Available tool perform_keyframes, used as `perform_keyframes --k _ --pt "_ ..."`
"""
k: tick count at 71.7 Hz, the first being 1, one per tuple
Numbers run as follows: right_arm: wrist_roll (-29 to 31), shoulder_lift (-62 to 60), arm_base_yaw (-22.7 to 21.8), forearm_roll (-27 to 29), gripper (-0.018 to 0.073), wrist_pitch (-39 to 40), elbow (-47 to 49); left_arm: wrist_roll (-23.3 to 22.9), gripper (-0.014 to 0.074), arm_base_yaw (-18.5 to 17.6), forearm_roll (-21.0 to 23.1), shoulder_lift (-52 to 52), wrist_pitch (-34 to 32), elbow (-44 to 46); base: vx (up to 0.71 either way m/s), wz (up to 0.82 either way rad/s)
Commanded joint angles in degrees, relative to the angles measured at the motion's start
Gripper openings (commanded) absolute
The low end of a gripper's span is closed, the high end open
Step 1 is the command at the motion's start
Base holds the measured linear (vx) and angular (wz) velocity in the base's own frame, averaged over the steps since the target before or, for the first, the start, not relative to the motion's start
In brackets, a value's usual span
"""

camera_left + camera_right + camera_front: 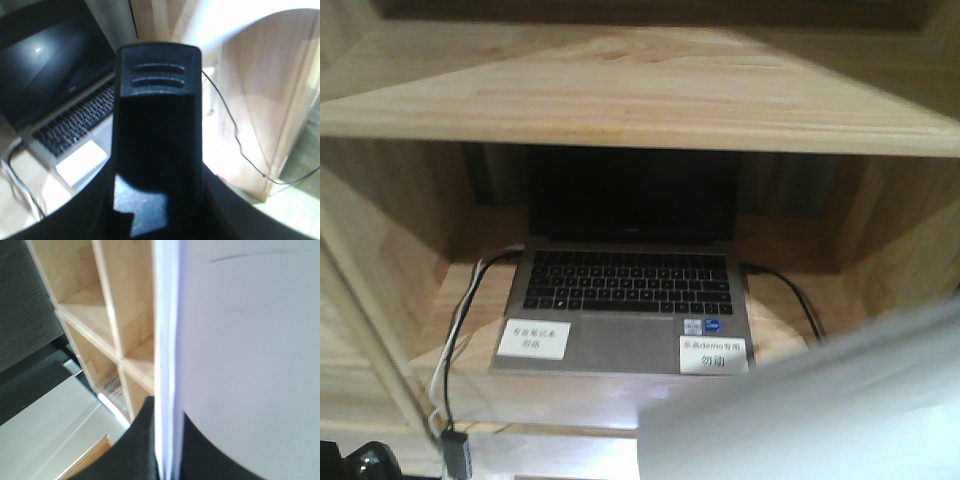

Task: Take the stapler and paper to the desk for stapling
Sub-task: 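Turn the base toward the wooden desk holding both objects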

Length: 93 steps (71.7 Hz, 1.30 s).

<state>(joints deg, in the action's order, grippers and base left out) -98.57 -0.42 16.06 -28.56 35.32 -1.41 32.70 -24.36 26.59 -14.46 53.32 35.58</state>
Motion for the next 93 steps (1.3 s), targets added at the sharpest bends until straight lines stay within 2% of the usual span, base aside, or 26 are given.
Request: perform_keyframes --k 1,55,93 --pt "0.36 0.63 -0.03 0.38 -0.0003 3.17 1.56 -0.04 -0.0006 -0.15 2.55 -0.52 -5.44 1.51 -0.16 0.11" --pt "0.36 0.63 -0.03 0.32 -0.0003 3.35 1.56 -0.04 -0.0006 -0.15 2.55 -0.52 -5.44 1.51 -0.18 0.04" --pt "0.36 0.63 -0.03 0.13 -0.0003 3.35 1.56 -0.04 -0.0006 -0.15 2.55 -0.52 -5.44 1.51 -0.07 0.36"
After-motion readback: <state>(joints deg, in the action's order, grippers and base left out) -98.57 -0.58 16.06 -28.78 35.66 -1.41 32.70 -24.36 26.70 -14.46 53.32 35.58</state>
